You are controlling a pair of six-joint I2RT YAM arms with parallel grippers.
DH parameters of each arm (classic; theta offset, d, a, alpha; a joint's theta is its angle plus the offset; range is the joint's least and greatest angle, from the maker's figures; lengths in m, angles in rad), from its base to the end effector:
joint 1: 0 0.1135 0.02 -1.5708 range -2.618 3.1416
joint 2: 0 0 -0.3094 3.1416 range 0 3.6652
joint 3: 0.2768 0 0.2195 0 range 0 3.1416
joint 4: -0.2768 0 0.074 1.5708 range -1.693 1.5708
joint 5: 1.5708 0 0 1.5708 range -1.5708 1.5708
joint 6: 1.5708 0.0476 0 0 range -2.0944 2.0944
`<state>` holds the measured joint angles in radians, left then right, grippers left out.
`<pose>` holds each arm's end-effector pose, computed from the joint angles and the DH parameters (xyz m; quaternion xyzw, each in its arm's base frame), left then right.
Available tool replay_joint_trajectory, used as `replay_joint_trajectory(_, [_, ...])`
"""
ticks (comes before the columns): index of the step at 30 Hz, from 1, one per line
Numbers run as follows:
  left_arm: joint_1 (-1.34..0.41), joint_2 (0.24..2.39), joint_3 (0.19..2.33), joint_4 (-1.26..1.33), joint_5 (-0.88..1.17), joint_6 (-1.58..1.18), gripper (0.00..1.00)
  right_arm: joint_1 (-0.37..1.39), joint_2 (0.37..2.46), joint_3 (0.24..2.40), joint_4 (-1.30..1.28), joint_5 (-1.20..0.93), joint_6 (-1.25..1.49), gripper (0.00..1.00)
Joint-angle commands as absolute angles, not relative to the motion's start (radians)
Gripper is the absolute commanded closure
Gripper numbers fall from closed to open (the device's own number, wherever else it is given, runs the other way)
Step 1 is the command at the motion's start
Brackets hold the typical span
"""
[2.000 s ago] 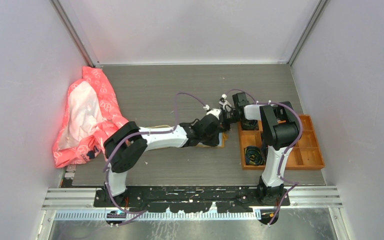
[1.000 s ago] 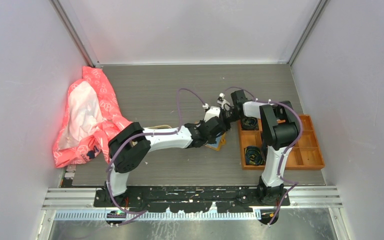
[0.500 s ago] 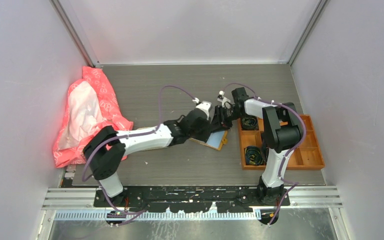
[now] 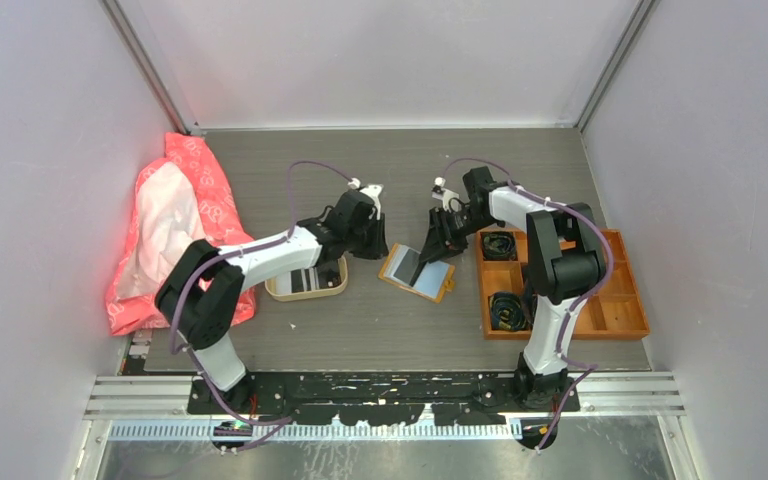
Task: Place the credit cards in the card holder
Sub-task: Insert the credit card into the card holder.
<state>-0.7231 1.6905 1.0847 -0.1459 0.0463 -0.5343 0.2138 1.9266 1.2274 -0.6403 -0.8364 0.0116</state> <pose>0.2636 -0.2355 0.2668 0.0956 0.9121 -0.2513 0.3095 0.3367 0.1093 0.2105 -0.1382 0.8984 0.4127 0.0594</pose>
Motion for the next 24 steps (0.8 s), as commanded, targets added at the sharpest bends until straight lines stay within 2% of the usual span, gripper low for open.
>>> replay_joint_trajectory(1, [-0.712, 1.752, 1.150, -0.181, 0.104, -0.504, 0.83, 0.210, 1.943, 1.289, -0.732, -0.810, -0.073, 0.58])
replay_joint_trajectory(8, [-0.699, 1.810, 1.190, -0.221, 0.114, -0.502, 0.84, 0.213, 1.909, 1.281, -0.747, -0.766, -0.094, 0.61])
replay_joint_trajectory(9, [-0.696, 1.817, 1.195, -0.227, 0.115, -0.500, 0.84, 0.215, 1.901, 1.268, -0.732, -0.760, -0.083, 0.66])
replay_joint_trajectory(11, [-0.695, 1.828, 1.204, -0.237, 0.117, -0.500, 0.84, 0.222, 1.898, 1.248, -0.720, -0.743, -0.065, 0.82])
replay_joint_trajectory(13, [-0.696, 1.835, 1.209, -0.244, 0.119, -0.501, 0.84, 0.227, 1.904, 1.240, -0.713, -0.724, -0.043, 0.89])
replay_joint_trajectory(15, [-0.695, 1.843, 1.211, -0.247, 0.126, -0.506, 0.84, 0.233, 1.907, 1.229, -0.697, -0.690, -0.018, 0.93])
replay_joint_trajectory(24, [-0.695, 1.862, 1.205, -0.253, 0.168, -0.522, 0.86, 0.274, 1.931, 1.208, -0.619, -0.632, 0.084, 0.95])
